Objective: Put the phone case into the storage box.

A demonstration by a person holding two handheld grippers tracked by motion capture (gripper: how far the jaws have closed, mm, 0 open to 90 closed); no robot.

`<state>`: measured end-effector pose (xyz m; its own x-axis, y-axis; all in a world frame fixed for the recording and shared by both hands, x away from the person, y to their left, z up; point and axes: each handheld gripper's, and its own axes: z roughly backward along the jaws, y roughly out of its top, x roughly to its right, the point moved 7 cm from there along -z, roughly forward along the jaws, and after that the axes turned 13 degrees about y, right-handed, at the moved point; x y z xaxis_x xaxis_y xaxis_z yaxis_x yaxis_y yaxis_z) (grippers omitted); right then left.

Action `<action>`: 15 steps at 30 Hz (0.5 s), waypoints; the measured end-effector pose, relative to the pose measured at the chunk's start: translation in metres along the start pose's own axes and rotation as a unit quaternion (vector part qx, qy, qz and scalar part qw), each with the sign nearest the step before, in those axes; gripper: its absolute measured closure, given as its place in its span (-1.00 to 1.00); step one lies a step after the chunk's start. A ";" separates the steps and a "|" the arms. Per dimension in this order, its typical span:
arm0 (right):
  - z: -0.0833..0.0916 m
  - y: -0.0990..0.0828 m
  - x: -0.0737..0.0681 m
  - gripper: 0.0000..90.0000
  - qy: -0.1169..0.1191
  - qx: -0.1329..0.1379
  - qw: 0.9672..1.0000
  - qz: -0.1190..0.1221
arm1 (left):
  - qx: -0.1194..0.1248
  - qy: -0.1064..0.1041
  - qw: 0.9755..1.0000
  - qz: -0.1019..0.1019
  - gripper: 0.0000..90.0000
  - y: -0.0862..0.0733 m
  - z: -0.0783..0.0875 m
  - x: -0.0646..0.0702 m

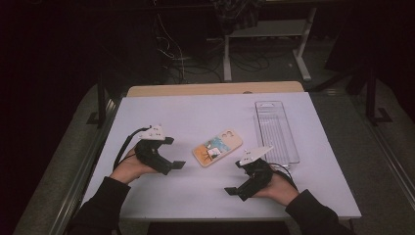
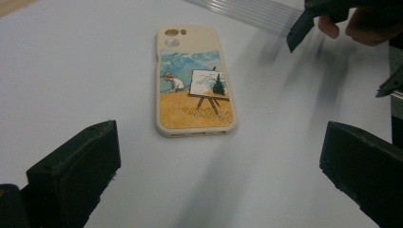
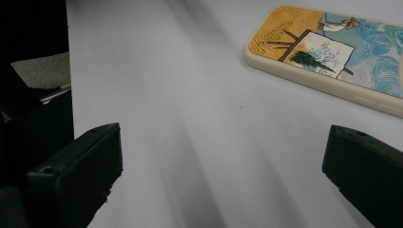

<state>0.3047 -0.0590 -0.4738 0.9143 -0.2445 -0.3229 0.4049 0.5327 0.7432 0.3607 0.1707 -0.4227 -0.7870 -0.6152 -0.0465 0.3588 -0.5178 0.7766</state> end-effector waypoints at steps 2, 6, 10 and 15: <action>0.000 0.000 0.000 -1.00 0.001 -0.002 1.000 -0.002 | 0.000 0.001 1.000 -0.001 -1.00 0.004 -0.003 -0.001; -0.001 0.001 0.000 -1.00 0.002 -0.004 1.000 0.000 | 0.003 0.004 1.000 -0.002 -1.00 0.011 -0.007 -0.004; -0.001 0.001 -0.001 -1.00 0.004 -0.004 1.000 0.003 | 0.007 0.005 1.000 0.000 -1.00 0.019 -0.010 -0.005; 0.000 0.002 -0.001 -1.00 0.001 -0.001 1.000 0.003 | 0.010 0.006 1.000 -0.003 -1.00 0.032 -0.015 -0.005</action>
<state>0.3041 -0.0576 -0.4719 0.9171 -0.2389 -0.3192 0.3987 0.5361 0.7441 0.3838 0.1477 -0.4070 -0.7833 -0.6188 -0.0591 0.3437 -0.5103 0.7884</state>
